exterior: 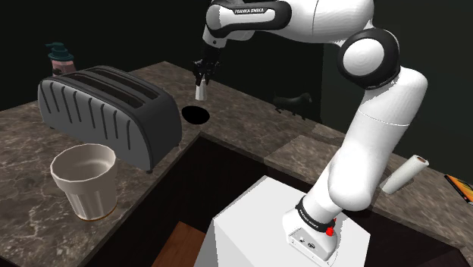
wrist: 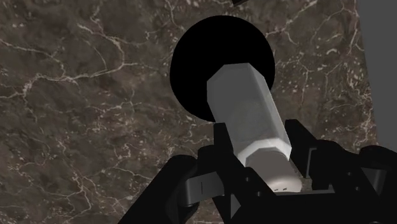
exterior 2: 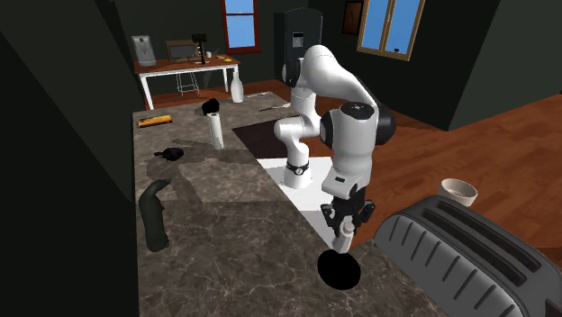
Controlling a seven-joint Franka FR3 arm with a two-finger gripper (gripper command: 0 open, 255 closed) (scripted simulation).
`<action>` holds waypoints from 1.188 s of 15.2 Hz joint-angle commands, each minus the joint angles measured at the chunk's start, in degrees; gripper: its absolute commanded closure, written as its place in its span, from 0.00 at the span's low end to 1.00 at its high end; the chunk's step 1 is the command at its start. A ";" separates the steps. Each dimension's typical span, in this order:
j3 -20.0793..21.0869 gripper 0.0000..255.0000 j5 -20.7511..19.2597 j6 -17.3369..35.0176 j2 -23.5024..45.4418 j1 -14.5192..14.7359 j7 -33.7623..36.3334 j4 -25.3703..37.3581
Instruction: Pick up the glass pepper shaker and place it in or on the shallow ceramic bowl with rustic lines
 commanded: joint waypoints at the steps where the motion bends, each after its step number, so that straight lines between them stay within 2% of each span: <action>1: 0.06 1.00 0.09 1.38 0.47 0.05 0.01 -0.88; 14: 0.26 1.00 0.84 10.52 3.23 0.00 -0.76 -7.31; 18: 0.27 1.00 0.89 10.93 3.40 -0.01 -0.81 -7.55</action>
